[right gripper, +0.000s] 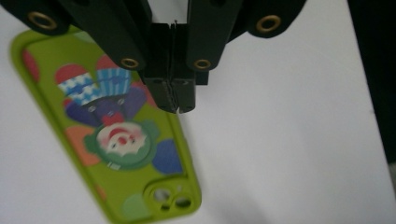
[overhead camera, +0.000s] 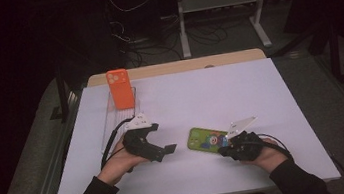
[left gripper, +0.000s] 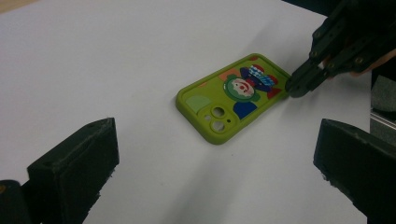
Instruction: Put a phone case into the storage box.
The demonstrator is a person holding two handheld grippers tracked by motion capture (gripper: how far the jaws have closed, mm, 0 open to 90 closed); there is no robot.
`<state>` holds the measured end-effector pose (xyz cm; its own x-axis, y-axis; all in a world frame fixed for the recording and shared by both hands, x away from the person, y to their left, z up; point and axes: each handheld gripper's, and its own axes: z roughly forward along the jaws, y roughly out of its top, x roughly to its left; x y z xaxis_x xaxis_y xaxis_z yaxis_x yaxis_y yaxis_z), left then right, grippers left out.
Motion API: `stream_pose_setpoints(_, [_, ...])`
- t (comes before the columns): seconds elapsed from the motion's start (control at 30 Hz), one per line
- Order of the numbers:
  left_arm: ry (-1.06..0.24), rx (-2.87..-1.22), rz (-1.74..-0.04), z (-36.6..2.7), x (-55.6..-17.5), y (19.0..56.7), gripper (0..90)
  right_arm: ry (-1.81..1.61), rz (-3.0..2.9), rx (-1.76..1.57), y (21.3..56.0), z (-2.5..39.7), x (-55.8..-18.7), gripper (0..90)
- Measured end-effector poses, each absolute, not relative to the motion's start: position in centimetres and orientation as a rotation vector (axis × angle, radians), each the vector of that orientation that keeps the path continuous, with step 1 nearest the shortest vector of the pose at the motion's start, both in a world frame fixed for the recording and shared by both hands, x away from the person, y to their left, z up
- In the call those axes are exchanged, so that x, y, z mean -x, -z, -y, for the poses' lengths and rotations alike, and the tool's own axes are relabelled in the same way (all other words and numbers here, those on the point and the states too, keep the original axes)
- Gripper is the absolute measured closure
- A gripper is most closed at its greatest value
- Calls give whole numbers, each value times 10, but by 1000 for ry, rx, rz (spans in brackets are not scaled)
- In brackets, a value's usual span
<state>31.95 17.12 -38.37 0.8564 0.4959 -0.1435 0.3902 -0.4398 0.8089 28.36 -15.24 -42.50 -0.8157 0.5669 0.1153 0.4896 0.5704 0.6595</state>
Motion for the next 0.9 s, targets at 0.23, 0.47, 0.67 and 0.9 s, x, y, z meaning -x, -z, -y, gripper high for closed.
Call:
stream_pose_setpoints(0.23, [-144,-2089,-643,-171,-319,384,0,-1157,-2584,-1027,415,178,-287,602])
stream_pose_setpoints(0.47, [-144,-2093,-640,-171,-320,384,0,-1154,-2493,-1137,420,201,-286,295])
stream_pose_setpoints(0.67, [-137,-2085,-643,-172,-320,384,0,-1163,-2479,-1176,428,212,-283,0])
stream_pose_setpoints(0.9, [-138,-2084,-639,-172,-319,385,0,-1177,-2496,-1148,427,211,-282,0])
